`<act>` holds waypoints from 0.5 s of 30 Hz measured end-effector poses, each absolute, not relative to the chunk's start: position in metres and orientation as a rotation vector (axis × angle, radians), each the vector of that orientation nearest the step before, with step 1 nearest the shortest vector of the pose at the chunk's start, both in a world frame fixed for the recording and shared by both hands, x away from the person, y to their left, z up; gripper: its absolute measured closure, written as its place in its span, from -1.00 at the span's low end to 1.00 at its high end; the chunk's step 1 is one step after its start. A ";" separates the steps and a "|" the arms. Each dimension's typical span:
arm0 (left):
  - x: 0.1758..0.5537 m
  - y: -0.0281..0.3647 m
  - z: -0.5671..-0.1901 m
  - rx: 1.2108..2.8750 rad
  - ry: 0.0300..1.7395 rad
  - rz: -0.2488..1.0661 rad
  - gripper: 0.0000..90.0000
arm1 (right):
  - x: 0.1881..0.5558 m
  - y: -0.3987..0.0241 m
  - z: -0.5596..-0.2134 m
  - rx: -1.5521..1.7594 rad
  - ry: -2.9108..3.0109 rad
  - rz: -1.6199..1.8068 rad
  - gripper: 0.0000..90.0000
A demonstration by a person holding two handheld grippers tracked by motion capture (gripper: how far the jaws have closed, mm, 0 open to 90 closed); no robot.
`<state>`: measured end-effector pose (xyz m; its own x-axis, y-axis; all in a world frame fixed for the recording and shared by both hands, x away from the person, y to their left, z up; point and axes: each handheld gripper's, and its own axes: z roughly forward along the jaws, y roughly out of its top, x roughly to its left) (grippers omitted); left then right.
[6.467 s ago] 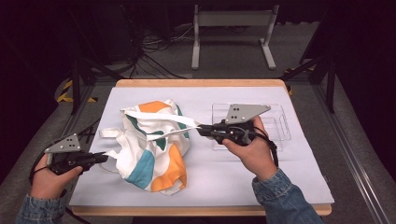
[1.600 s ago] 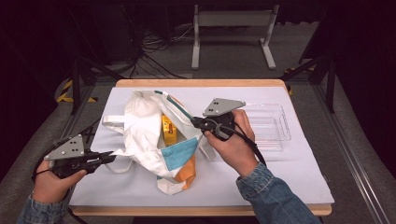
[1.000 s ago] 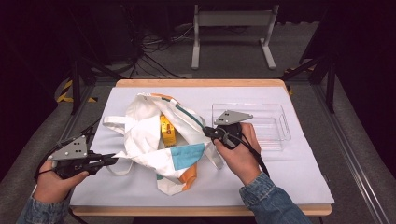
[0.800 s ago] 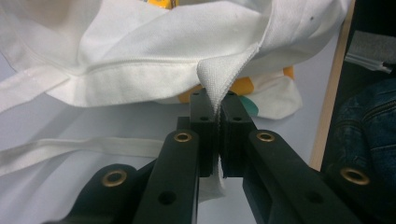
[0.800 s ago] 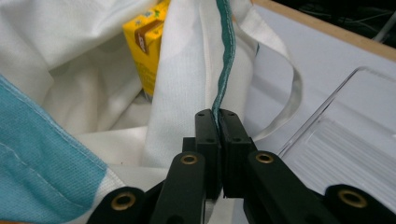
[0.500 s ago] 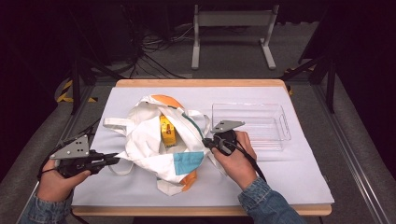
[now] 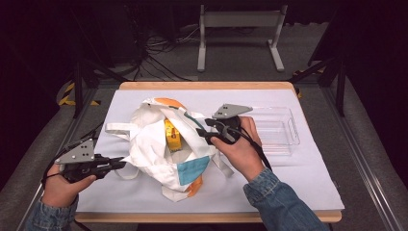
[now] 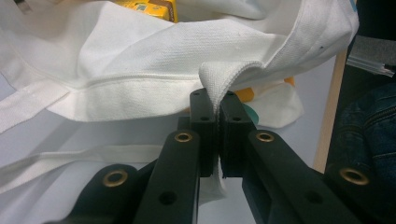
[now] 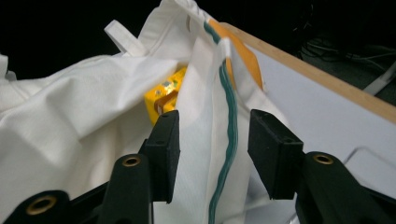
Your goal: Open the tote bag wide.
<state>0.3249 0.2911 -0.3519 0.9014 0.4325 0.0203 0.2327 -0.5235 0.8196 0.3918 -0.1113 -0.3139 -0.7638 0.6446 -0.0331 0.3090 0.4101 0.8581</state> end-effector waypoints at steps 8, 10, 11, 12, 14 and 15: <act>0.327 0.297 -0.355 2.136 0.496 0.280 0.92 | 0.432 -0.078 -0.310 0.795 2.382 1.222 0.05; 0.327 0.300 -0.356 2.132 0.513 0.277 0.92 | 0.442 -0.068 -0.316 0.807 2.394 1.212 0.01; 0.328 0.302 -0.357 2.131 0.511 0.280 0.92 | 0.445 -0.065 -0.319 0.818 2.400 1.204 0.02; 0.328 0.302 -0.357 2.131 0.514 0.281 0.92 | 0.448 -0.062 -0.321 0.811 2.408 1.193 0.12; 0.328 0.302 -0.358 2.131 0.518 0.278 0.92 | 0.451 -0.058 -0.323 0.793 2.428 1.146 0.56; 0.328 0.302 -0.358 2.131 0.521 0.278 0.93 | 0.452 -0.055 -0.323 0.750 2.433 1.099 0.86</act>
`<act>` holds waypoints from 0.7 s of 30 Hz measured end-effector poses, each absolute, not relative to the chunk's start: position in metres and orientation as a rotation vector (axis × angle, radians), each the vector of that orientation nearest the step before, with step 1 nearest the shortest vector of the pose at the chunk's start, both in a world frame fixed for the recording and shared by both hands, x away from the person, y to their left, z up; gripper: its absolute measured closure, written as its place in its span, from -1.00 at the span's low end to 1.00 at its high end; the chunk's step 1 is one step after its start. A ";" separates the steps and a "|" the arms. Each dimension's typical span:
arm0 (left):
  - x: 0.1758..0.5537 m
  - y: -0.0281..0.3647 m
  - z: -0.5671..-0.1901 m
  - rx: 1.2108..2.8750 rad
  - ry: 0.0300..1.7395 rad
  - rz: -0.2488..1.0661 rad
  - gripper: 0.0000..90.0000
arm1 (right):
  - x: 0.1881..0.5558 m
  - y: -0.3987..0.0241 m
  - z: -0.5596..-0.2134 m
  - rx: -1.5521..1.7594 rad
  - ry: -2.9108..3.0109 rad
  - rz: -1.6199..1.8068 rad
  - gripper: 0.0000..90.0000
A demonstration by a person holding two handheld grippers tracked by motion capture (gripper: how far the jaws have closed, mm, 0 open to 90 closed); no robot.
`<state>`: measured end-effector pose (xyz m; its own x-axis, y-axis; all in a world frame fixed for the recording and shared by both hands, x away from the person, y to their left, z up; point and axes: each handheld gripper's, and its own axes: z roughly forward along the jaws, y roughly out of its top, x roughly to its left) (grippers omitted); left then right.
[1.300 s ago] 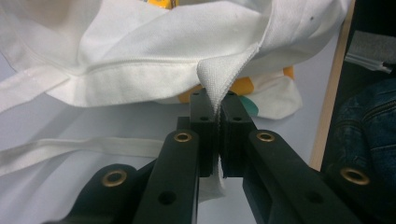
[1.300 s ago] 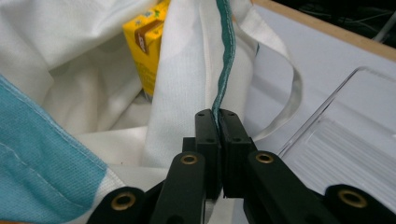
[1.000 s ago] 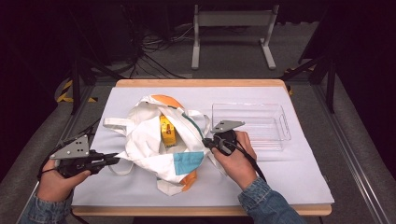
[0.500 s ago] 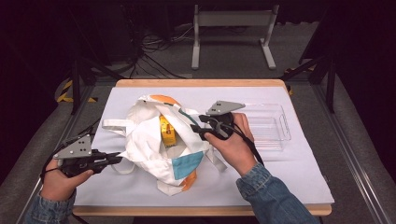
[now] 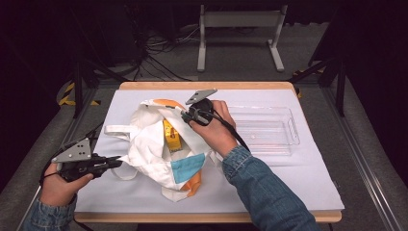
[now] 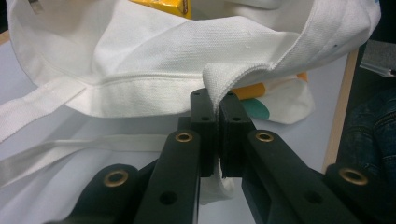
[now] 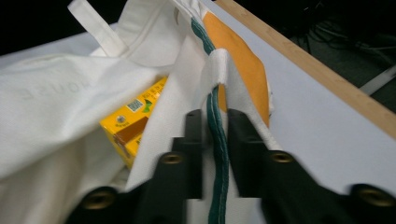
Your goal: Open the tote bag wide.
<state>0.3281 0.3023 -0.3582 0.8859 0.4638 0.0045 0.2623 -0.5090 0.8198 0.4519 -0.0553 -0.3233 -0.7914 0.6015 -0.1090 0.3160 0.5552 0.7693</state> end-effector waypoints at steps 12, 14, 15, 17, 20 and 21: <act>0.326 0.312 -0.357 2.126 0.541 0.305 0.93 | 0.457 -0.084 -0.299 0.823 2.264 1.089 0.95; 0.325 0.313 -0.357 2.123 0.559 0.301 0.93 | 0.459 -0.093 -0.297 0.856 2.232 1.074 0.95; 0.326 0.314 -0.357 2.126 0.556 0.308 0.93 | 0.461 -0.097 -0.297 0.871 2.215 1.058 0.95; 0.326 0.315 -0.357 2.127 0.567 0.312 0.93 | 0.464 -0.101 -0.300 0.879 2.204 1.021 0.95; 0.328 0.315 -0.359 2.152 0.575 0.318 0.93 | 0.465 -0.098 -0.311 0.848 2.201 0.923 0.95; 0.328 0.314 -0.361 2.149 0.595 0.306 0.93 | 0.466 -0.095 -0.315 0.835 2.207 0.899 0.95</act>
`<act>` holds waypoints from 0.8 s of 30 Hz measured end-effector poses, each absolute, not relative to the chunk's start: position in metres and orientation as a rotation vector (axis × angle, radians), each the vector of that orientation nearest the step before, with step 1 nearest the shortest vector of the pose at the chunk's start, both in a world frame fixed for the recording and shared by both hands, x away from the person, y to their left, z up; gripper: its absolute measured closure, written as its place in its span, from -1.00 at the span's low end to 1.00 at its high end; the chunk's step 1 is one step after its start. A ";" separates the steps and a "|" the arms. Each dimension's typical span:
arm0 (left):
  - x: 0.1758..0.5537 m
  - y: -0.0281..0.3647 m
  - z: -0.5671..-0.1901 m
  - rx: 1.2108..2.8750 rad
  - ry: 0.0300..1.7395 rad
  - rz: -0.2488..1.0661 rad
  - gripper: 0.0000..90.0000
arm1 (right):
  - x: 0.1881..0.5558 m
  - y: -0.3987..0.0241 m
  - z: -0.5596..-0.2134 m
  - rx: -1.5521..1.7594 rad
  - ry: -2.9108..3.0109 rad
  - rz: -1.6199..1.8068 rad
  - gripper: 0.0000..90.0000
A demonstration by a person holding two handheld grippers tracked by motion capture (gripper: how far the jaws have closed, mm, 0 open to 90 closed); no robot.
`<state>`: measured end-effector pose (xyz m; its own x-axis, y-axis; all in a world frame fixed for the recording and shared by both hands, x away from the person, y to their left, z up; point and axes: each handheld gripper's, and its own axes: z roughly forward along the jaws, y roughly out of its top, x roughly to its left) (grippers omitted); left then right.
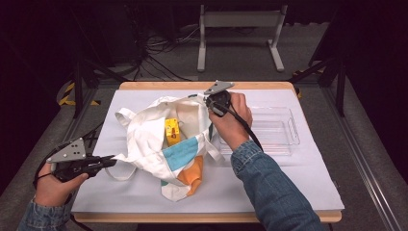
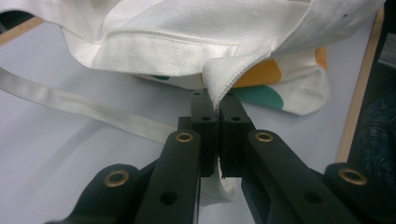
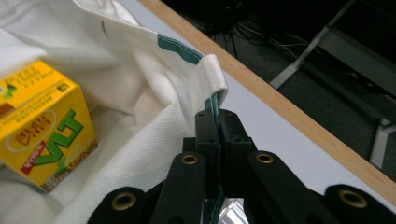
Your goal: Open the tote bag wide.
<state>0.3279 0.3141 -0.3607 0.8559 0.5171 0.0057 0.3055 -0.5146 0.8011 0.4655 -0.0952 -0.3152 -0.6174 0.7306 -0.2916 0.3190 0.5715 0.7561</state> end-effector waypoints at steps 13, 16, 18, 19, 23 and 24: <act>0.343 0.324 -0.384 2.190 0.653 0.249 0.94 | 0.474 -0.071 -0.348 0.807 2.358 0.745 0.94; 0.346 0.321 -0.387 2.203 0.642 0.236 0.94 | 0.476 -0.063 -0.358 0.802 2.405 0.709 0.94; 0.346 0.320 -0.388 2.206 0.638 0.233 0.94 | 0.478 -0.060 -0.364 0.805 2.434 0.683 0.94; 0.346 0.319 -0.388 2.206 0.635 0.231 0.94 | 0.479 -0.059 -0.365 0.807 2.441 0.683 0.94; 0.346 0.316 -0.388 2.208 0.621 0.228 0.94 | 0.481 -0.059 -0.368 0.833 2.464 0.672 0.94; 0.345 0.316 -0.388 2.208 0.623 0.225 0.94 | 0.482 -0.059 -0.370 0.839 2.470 0.677 0.94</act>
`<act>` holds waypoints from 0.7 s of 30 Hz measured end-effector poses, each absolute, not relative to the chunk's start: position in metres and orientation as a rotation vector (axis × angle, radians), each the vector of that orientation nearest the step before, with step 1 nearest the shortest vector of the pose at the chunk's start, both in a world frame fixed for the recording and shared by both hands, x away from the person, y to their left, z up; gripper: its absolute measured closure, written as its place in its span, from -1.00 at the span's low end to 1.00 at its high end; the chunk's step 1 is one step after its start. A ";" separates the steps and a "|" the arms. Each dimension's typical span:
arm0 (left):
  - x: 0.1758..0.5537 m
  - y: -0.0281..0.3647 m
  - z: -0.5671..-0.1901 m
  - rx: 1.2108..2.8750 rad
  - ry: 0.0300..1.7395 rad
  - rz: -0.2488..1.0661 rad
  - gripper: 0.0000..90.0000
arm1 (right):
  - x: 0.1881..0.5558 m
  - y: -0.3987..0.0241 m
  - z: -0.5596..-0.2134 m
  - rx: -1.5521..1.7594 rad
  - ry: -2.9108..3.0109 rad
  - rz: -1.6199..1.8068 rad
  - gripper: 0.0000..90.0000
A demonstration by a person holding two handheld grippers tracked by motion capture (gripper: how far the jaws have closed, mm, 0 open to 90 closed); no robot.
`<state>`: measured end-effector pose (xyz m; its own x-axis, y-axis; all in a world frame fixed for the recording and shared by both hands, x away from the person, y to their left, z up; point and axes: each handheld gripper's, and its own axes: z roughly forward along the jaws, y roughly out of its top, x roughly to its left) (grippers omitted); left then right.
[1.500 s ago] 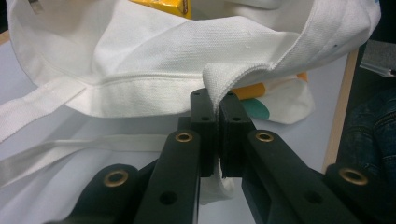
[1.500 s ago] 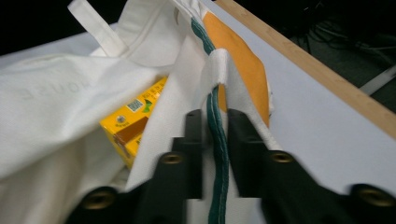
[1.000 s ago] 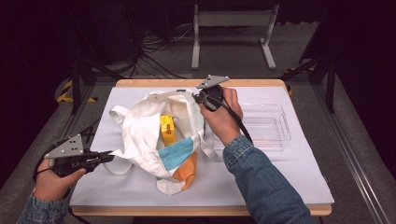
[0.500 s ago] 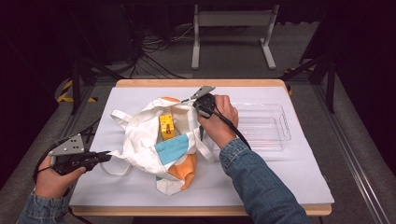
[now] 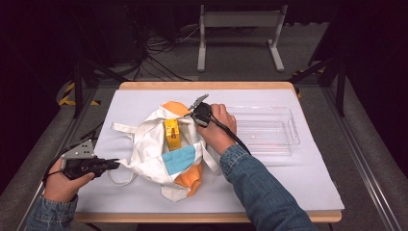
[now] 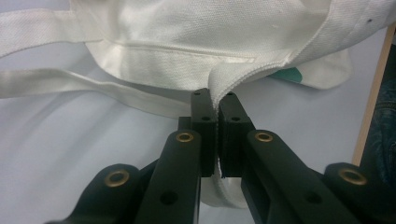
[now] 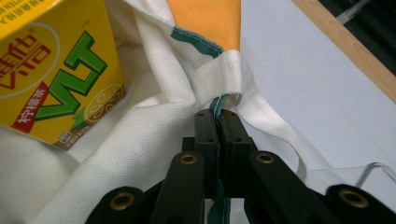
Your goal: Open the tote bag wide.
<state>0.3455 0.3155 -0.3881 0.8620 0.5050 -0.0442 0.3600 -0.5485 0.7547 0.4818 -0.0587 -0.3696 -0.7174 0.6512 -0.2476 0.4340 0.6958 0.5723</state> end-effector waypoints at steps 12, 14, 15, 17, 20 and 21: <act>0.344 0.304 -0.385 2.211 0.582 0.231 0.93 | 0.473 -0.072 -0.358 0.878 2.438 0.860 0.61; 0.343 0.303 -0.384 2.211 0.577 0.233 0.93 | 0.469 -0.076 -0.352 0.889 2.422 0.909 0.56; 0.343 0.303 -0.384 2.209 0.579 0.232 0.93 | 0.467 -0.078 -0.349 0.892 2.415 0.931 0.54; 0.342 0.302 -0.383 2.205 0.579 0.233 0.93 | 0.461 -0.083 -0.342 0.888 2.394 0.978 0.50; 0.342 0.301 -0.382 2.200 0.569 0.238 0.93 | 0.456 -0.088 -0.334 0.875 2.368 1.010 0.47; 0.342 0.300 -0.382 2.197 0.568 0.238 0.93 | 0.453 -0.090 -0.331 0.867 2.359 1.023 0.47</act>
